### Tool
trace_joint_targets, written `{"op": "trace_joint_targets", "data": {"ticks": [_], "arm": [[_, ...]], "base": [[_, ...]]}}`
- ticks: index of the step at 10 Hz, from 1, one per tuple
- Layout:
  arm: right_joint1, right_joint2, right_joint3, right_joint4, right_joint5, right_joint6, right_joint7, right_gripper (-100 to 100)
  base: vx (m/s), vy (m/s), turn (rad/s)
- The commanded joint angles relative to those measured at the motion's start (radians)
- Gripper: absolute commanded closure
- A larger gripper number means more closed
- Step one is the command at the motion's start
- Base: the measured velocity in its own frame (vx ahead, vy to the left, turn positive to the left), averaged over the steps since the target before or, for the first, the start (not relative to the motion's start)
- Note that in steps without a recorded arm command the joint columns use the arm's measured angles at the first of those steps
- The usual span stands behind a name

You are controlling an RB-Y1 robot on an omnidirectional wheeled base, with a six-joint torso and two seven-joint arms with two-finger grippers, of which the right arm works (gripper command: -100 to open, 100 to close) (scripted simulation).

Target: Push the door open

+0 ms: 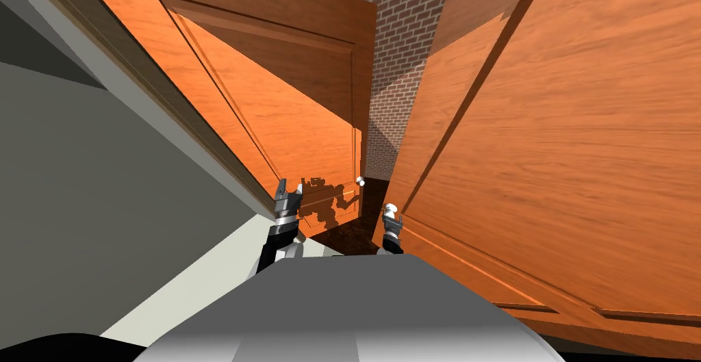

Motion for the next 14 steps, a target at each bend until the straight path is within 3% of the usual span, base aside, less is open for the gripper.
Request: {"op": "trace_joint_targets", "data": {"ticks": [1,14], "arm": [[-0.003,-0.01,-0.038,0.012,-0.015,-0.03,0.004,100],[-0.032,0.021,-0.112,0.047,-0.052,-0.063,0.032,100]], "base": [[0.058,-0.041,0.061],[0.044,-0.017,0.02]]}}
